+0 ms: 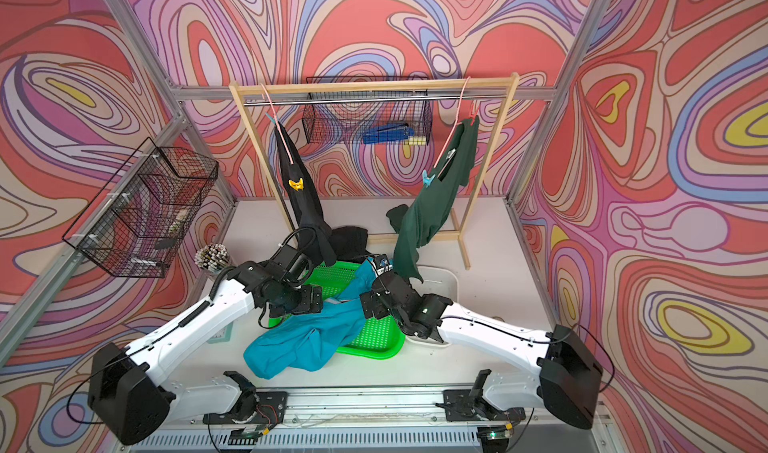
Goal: Remove the clothespins securing t-shirts to the hanger
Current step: Pick up the hanger from the basket.
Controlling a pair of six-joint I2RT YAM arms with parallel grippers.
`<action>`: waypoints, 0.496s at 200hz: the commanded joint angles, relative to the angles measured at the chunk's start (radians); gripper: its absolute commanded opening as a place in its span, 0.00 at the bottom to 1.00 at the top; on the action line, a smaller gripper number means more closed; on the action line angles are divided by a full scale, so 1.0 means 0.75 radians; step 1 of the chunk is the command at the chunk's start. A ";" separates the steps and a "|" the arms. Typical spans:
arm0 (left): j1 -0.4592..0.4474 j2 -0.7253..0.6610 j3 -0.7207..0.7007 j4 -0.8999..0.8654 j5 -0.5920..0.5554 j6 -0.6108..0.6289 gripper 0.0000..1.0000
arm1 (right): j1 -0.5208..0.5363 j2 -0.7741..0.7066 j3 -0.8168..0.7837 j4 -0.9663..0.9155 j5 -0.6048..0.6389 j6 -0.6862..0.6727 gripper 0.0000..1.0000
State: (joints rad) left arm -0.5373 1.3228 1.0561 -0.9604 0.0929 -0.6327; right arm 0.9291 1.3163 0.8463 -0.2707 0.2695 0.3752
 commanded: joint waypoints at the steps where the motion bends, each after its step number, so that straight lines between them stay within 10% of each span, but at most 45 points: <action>1: 0.013 0.136 0.099 -0.104 0.102 -0.002 0.84 | -0.040 0.062 0.043 0.099 -0.110 -0.031 0.98; 61: 0.013 0.254 0.096 -0.089 0.155 0.081 0.48 | -0.074 0.139 0.001 0.222 -0.223 -0.006 0.98; 99: 0.013 0.163 -0.045 -0.001 0.207 0.099 0.47 | -0.073 0.062 -0.031 0.228 -0.245 0.045 0.98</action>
State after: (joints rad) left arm -0.5350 1.4952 1.0851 -0.9688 0.2142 -0.5766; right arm 0.8764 1.4113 0.8436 -0.1223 0.1097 0.3817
